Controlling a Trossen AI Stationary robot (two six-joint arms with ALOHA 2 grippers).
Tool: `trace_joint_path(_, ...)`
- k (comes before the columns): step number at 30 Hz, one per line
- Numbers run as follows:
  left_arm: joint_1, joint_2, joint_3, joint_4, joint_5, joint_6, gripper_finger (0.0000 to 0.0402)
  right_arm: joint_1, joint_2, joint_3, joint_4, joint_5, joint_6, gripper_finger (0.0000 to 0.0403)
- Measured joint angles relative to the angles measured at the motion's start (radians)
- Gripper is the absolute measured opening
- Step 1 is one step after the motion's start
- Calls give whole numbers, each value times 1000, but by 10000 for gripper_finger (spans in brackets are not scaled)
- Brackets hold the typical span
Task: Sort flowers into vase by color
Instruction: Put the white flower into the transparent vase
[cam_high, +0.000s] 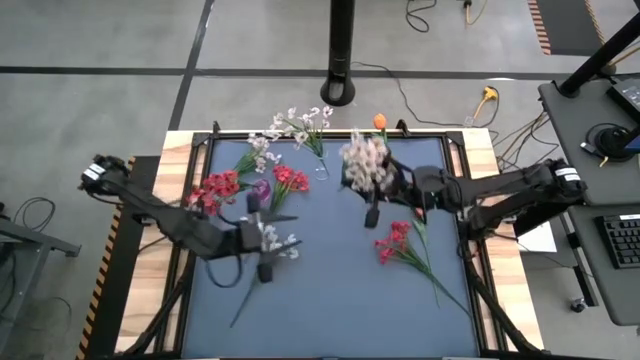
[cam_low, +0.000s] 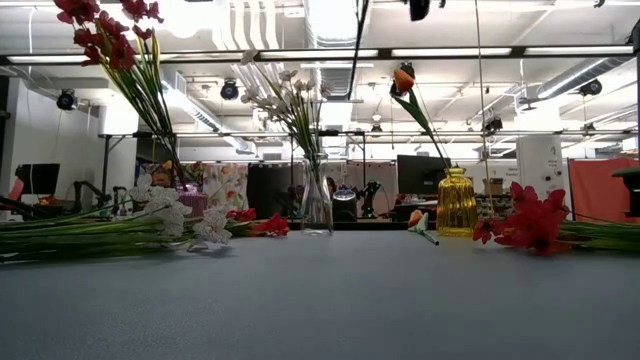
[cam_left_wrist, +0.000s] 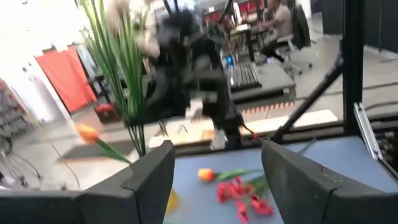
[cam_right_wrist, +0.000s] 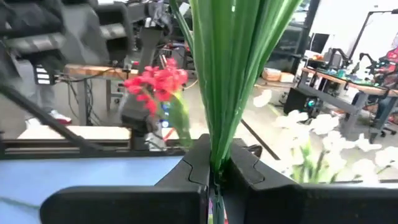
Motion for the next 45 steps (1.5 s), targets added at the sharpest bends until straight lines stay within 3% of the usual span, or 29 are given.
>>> trace_joint_path(4,-2,-120,0,-50,-17,83,223,-106,36,41,3,-110,19,13)
trace_joint_path(8,0,-216,0,-87,-65,171,223,-203,94,79,10,-139,19,13)
trace_joint_path(15,0,-302,-1,-108,-69,228,223,-309,197,159,19,-258,49,13)
trace_joint_path(19,0,-322,-1,-109,-76,228,223,-327,251,203,11,-262,44,13)
trace_joint_path(26,0,-340,-1,-131,-189,228,223,-344,278,231,10,-264,3,13)
trace_joint_path(45,0,-330,-3,-145,-199,221,223,-400,357,190,119,-263,26,13)
